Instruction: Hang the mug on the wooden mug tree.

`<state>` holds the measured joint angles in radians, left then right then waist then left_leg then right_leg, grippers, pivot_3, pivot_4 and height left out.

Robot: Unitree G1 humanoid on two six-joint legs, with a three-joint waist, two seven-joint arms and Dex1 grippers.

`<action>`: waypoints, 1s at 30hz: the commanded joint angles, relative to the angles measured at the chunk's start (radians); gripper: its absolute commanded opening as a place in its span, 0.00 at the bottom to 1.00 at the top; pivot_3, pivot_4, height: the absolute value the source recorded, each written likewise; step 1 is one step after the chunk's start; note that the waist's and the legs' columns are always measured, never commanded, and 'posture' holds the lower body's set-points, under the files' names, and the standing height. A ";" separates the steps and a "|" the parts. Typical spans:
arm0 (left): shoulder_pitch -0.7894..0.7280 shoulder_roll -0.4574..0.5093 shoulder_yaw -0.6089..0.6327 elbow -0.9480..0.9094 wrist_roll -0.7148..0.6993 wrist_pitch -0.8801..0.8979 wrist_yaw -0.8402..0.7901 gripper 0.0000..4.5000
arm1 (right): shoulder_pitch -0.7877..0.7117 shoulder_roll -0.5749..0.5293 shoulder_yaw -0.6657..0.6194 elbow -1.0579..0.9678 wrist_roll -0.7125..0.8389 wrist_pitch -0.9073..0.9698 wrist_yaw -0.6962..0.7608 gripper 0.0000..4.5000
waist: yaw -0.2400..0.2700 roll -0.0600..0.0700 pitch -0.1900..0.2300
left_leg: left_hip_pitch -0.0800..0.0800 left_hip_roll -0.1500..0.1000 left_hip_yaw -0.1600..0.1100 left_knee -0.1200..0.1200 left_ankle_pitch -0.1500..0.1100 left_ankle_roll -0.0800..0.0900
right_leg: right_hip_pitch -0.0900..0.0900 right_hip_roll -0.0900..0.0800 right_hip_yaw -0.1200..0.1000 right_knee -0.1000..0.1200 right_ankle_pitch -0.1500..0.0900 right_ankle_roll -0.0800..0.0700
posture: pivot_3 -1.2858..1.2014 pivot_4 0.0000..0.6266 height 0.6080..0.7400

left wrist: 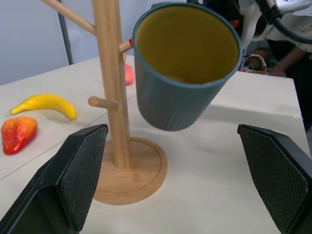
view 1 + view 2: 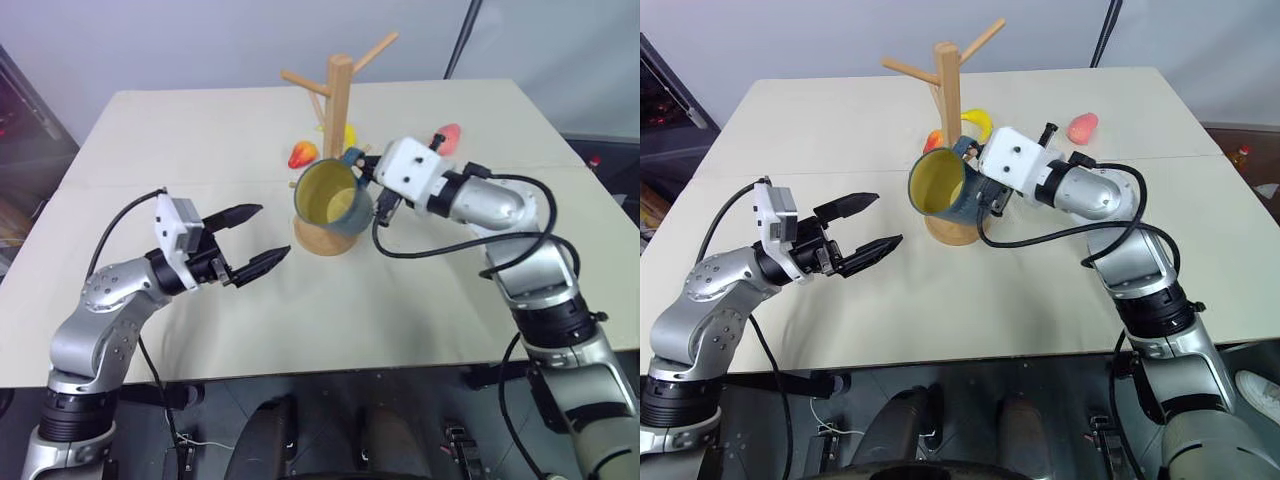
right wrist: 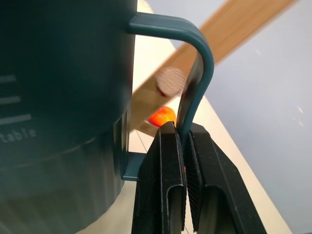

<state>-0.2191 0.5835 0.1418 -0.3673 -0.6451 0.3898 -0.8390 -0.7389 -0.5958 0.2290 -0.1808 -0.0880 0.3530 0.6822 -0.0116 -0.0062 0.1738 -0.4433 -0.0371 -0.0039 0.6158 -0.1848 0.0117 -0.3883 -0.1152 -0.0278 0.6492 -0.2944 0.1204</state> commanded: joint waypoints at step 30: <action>0.057 -0.102 0.115 0.198 0.121 -0.103 0.230 1.00 | 0.492 0.093 -0.497 -0.084 0.312 -0.048 -0.034 0.55 | 0.011 -0.001 0.000 | 0.001 0.000 0.000 -0.001 0.000 0.000 | 0.001 -0.001 0.000 0.000 0.000 0.000 | 0.52 0.24 1.00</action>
<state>-0.1635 0.4887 0.2286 -0.1871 -0.5628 0.3344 -0.6459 -0.2491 -0.5347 -0.2315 -0.2540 0.1747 0.3554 0.6753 -0.0010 -0.0075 0.1737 -0.4424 -0.0371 -0.0034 0.6150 -0.1849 0.0117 -0.3874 -0.1163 -0.0274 0.6491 -0.2943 0.1204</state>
